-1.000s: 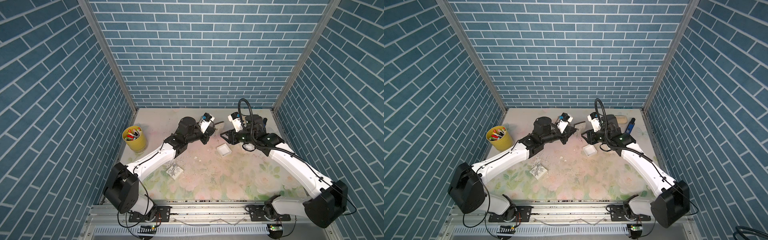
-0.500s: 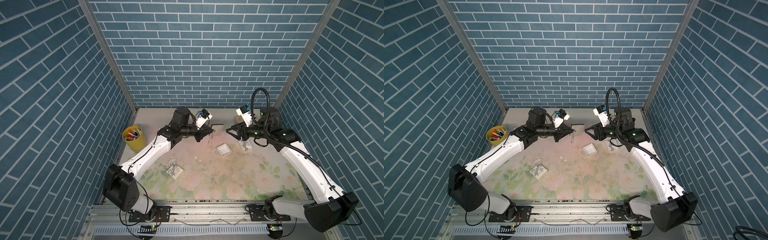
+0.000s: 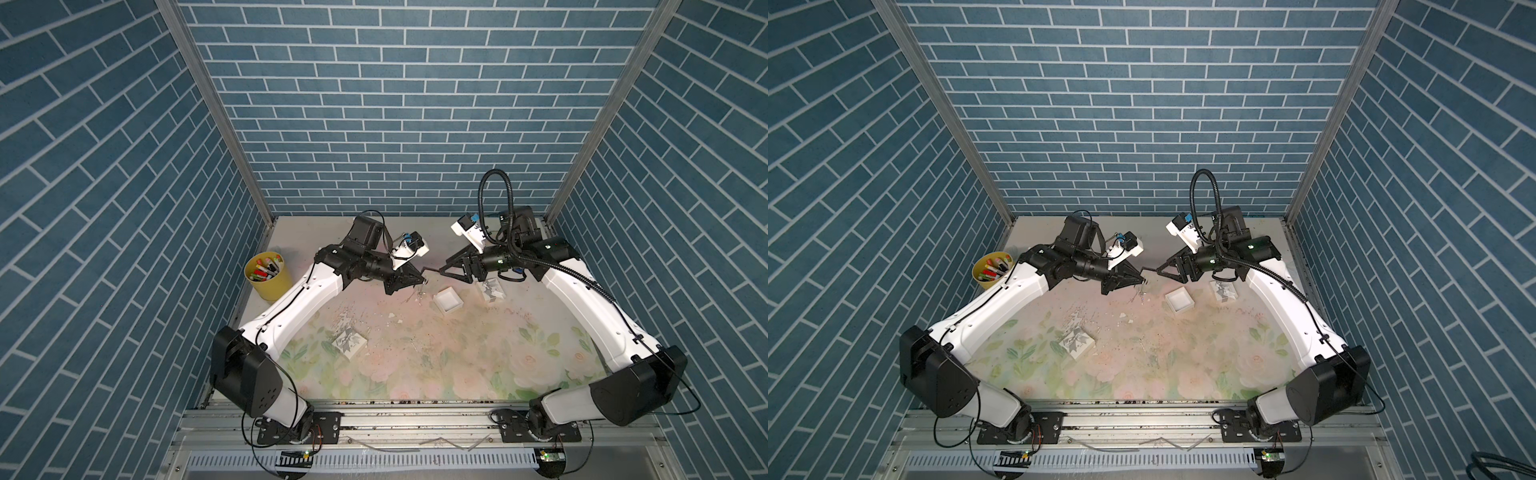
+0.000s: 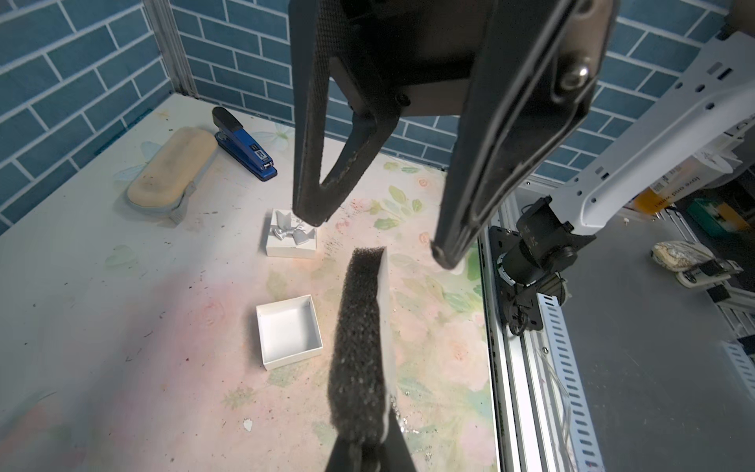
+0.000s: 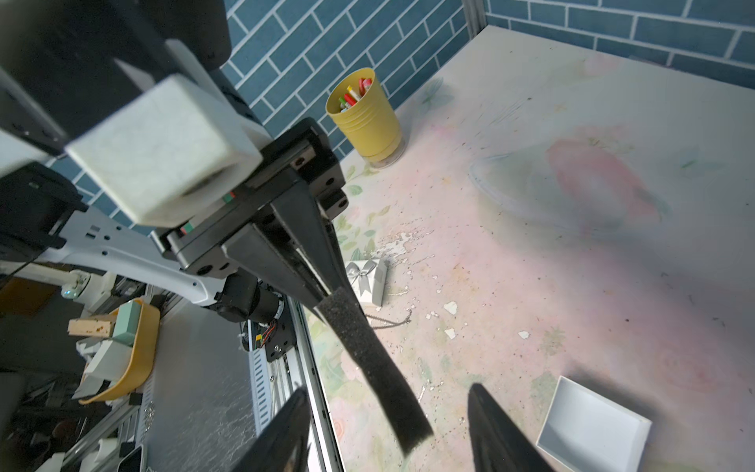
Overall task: Take the necklace out of the lift-off lid jewelry box
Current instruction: Take out the inner lining from the jewelry box.
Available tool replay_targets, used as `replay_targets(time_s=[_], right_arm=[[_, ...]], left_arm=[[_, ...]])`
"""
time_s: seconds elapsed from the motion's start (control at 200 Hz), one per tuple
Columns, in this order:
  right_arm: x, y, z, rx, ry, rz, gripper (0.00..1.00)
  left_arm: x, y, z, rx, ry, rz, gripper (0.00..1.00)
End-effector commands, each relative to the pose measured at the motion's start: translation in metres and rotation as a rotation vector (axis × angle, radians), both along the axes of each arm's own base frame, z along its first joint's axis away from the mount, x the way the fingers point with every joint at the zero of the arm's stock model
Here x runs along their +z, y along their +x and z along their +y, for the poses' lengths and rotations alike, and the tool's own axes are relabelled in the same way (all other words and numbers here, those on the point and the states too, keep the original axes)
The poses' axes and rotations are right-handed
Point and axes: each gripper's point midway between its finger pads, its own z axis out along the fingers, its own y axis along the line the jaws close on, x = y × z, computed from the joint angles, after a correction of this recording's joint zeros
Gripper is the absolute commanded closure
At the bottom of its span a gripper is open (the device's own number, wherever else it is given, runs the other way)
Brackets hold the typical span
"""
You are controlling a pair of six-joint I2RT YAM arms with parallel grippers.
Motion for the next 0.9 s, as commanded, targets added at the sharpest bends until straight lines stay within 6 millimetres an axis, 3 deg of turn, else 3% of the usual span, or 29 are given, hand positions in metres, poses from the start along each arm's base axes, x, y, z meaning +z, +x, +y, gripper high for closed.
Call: replay_targets(time_s=[0.0, 0.16, 0.23, 0.455, 0.545, 0.615, 0.75, 0.895], right_arm=[[-0.002, -0.013, 0.007, 0.118, -0.003, -0.044, 0.38], [-0.016, -0.019, 0.016, 0.172, -0.034, 0.002, 0.39], [-0.021, -0.019, 0.019, 0.182, -0.041, 0.017, 0.44], [-0.026, -0.021, 0.021, 0.211, -0.034, 0.021, 0.84], [-0.027, -0.023, 0.023, 0.224, -0.026, 0.009, 0.95], [-0.027, -0.023, 0.024, 0.228, -0.012, 0.007, 0.97], [-0.026, -0.019, 0.027, 0.209, 0.023, 0.001, 1.0], [-0.023, -0.011, 0.028, 0.161, 0.061, -0.056, 1.0]], left_arm=[[-0.001, -0.01, 0.004, -0.052, 0.026, 0.018, 0.89], [-0.001, -0.012, 0.004, -0.061, 0.034, 0.022, 0.89], [0.0, -0.012, 0.004, -0.066, 0.035, 0.019, 0.89], [0.001, -0.01, 0.006, -0.07, 0.07, 0.019, 0.88], [0.003, -0.008, 0.007, -0.063, 0.083, 0.007, 0.87], [0.005, -0.007, 0.008, -0.057, 0.09, 0.001, 0.86], [0.009, -0.003, 0.01, -0.034, 0.107, -0.024, 0.75], [0.017, 0.002, 0.015, 0.011, 0.117, -0.072, 0.5]])
